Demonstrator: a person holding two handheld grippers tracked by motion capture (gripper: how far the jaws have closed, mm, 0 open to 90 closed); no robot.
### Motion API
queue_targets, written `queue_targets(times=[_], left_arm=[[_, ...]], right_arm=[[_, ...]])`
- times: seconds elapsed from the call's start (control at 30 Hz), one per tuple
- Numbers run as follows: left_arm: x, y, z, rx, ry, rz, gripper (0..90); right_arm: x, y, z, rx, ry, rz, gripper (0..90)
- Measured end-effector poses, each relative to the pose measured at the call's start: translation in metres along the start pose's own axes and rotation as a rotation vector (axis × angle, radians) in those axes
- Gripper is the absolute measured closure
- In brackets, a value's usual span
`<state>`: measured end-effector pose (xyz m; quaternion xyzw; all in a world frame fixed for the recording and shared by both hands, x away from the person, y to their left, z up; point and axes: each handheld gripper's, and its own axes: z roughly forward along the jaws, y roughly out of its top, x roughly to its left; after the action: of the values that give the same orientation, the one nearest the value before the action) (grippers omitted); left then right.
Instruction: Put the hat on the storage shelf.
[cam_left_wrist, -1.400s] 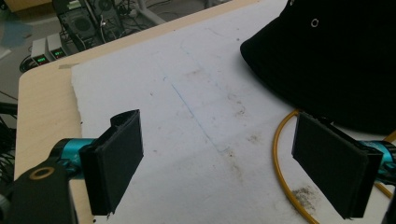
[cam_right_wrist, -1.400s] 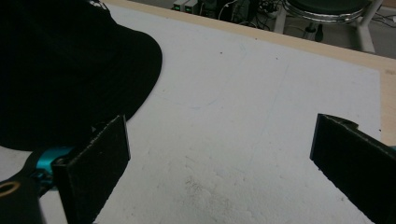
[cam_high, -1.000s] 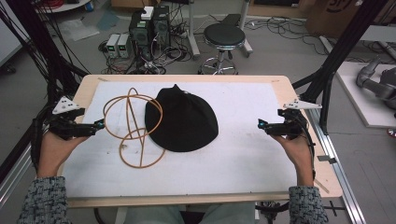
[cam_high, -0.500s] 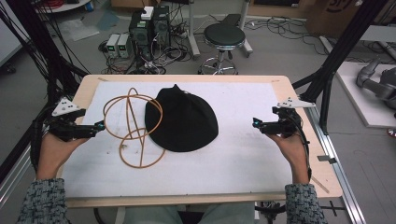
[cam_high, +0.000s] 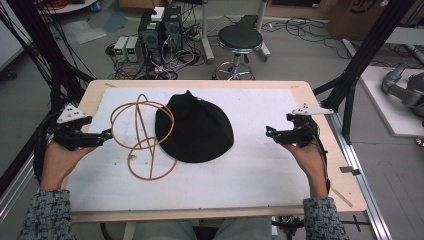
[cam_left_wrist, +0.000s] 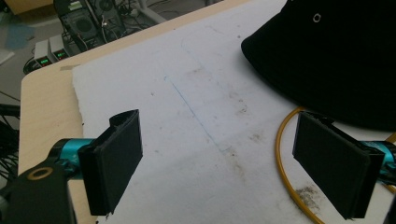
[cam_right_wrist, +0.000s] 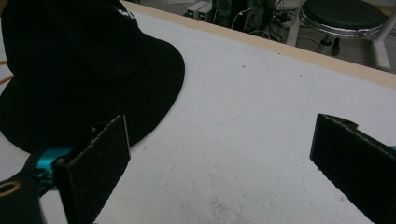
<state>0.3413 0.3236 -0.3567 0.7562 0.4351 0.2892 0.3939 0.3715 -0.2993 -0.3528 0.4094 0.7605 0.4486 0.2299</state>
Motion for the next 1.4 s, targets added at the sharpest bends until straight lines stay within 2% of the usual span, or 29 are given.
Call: queue_targets(times=[0.17, 0.47, 0.53, 0.87, 1.0, 1.2, 1.4], left_arm=[[0.001, 0.000, -0.001, -0.006, 0.000, -0.009, 16.2], [0.003, 0.000, -0.006, -0.021, 0.008, -0.016, 16.2], [0.003, -0.001, -0.006, -0.021, 0.008, -0.017, 16.2], [0.002, 0.000, -0.006, -0.022, 0.003, -0.011, 16.2], [0.003, 0.000, -0.005, -0.020, 0.004, -0.013, 16.2], [0.003, -0.001, -0.006, -0.019, 0.004, -0.013, 16.2], [0.003, -0.001, -0.006, -0.022, 0.005, -0.016, 16.2]], right_arm=[[0.005, 0.006, -0.001, -0.027, 0.014, -0.005, 4.6], [0.010, 0.018, 0.007, -0.022, 0.037, -0.052, 4.6], [0.009, 0.026, 0.010, -0.004, 0.053, -0.065, 4.6], [0.009, 0.061, 0.019, -0.030, 0.117, -0.103, 4.6], [0.009, 0.070, 0.024, -0.021, 0.141, -0.120, 4.6], [0.012, 0.084, 0.030, -0.037, 0.171, -0.132, 4.6], [0.020, 0.101, 0.038, -0.084, 0.217, -0.134, 4.6]])
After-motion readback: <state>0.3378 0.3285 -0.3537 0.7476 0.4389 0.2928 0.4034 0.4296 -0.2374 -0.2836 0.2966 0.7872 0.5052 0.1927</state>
